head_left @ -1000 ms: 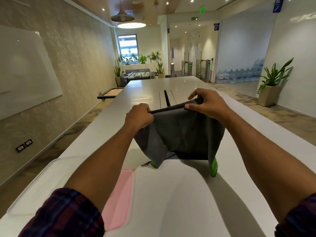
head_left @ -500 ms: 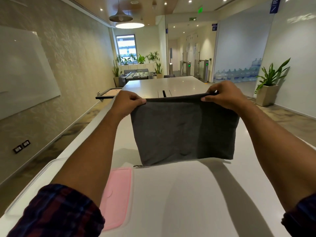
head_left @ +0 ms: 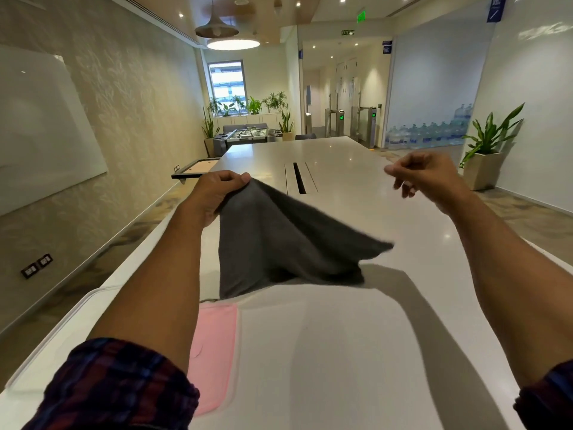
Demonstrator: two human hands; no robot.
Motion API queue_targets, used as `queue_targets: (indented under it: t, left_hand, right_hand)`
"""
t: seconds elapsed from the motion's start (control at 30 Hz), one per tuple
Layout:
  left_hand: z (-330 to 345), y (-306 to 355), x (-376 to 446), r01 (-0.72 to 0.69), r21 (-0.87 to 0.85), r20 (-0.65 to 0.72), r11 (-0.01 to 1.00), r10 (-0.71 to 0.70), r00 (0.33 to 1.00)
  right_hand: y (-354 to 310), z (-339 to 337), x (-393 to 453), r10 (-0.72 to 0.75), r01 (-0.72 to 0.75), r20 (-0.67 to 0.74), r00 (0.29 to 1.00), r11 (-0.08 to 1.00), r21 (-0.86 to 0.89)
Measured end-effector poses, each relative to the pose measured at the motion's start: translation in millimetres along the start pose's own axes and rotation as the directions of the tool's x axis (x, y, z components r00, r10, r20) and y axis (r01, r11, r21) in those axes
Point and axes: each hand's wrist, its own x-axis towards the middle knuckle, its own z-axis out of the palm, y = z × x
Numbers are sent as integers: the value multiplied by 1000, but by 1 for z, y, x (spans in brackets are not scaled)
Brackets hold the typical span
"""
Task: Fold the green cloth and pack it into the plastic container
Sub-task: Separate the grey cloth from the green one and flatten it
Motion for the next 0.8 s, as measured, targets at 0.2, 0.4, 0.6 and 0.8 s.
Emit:
queue_targets:
  t: [0.2,0.4,0.6,0.8]
  left_hand:
    - [22,0,2,-34,129,104,991,20,994]
    - [48,14,0,-128,203,202,971,86,976]
    - [63,36,-4,-179,149,279,972,133,951]
    - [56,35,-5,-138,80,273,987,112,956]
  right_hand:
    - [-6,57,-5,90,0,332,939,965,-261]
    - [-24,122,0,25,56,428,903,983,-176]
    - [-35,154,9,-72,140,446,892,983,-122]
    - [-30,143,5,2,77,442,897,984,-162]
